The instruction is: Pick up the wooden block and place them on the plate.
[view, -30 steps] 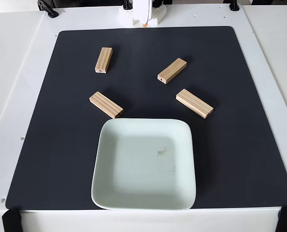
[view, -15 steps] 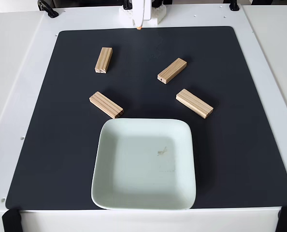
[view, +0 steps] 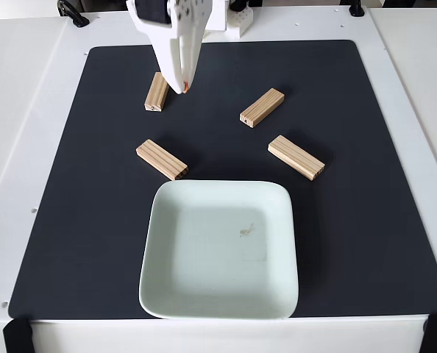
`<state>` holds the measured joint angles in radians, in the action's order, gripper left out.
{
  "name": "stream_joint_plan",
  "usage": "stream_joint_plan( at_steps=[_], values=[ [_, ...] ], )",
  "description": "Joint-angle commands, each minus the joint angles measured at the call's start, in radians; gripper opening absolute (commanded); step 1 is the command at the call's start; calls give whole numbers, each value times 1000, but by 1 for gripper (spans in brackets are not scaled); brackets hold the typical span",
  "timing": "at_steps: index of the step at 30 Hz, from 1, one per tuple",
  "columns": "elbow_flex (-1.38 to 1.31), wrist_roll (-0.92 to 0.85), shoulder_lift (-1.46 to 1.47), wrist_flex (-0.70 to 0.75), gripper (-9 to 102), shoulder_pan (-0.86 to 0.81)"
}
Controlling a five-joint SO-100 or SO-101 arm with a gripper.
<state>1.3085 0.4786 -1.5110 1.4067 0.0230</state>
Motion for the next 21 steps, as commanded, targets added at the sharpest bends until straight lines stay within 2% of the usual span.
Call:
stream_joint_plan(
  at_steps=[1,8,13,21],
  values=[
    [-138,11,72,14,1,-11],
    [-230,12,193,8,1,-11],
    [-222,11,227,15,1,-17],
    [-120,5,229,5,2,-121]
  ],
)
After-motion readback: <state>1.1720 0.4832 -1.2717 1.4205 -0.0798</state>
